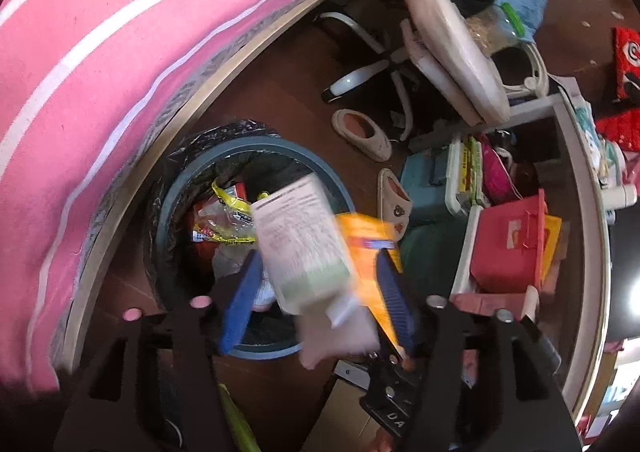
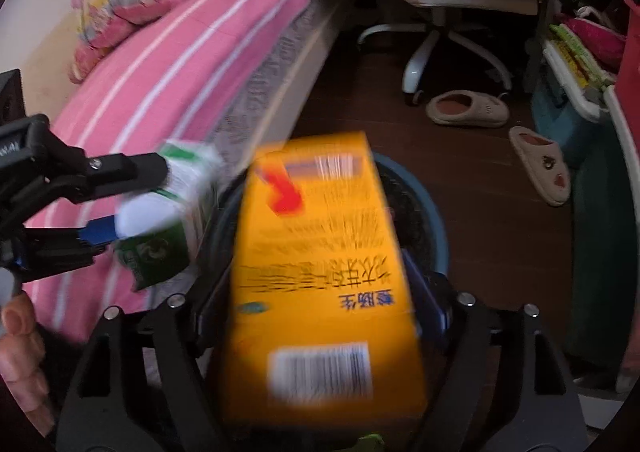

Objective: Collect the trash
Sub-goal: 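Open both tools to drop the boxes into the bin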

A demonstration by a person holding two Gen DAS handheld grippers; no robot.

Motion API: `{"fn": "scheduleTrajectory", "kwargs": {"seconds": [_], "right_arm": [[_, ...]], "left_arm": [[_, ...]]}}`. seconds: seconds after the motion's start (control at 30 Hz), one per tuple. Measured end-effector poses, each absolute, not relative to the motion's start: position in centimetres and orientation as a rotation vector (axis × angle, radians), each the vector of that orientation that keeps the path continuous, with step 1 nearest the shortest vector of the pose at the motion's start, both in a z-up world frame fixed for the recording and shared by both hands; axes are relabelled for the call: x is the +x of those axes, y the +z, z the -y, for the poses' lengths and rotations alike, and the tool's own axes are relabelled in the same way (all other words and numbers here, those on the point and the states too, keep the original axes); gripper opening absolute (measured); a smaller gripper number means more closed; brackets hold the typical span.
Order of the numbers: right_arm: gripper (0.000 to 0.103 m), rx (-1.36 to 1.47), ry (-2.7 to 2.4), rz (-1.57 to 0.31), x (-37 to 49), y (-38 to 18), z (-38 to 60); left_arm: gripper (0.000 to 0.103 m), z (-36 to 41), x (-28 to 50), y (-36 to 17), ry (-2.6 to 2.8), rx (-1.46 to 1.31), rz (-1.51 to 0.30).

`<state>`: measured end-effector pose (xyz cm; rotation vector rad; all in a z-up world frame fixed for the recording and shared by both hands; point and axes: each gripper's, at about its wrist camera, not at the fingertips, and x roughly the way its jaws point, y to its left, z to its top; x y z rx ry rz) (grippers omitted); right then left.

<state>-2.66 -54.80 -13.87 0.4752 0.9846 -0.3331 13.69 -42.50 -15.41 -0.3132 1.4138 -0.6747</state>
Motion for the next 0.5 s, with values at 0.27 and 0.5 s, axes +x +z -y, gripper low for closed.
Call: {"fn": "scheduleTrajectory", "kwargs": {"seconds": [0.27, 0.5], "right_arm": [[0.084, 0.48, -0.324, -0.988, -3.3, -12.9, 55.1], [0.085, 0.445, -0.246, -0.933, -2.9, -9.0, 52.6]], "left_arm": [[0.07, 41.5, 14.1, -14.6, -0.667, -0.39, -1.385], [0.074, 38.4, 13.1, -11.6, -0.669, -0.486, -1.315]]}}
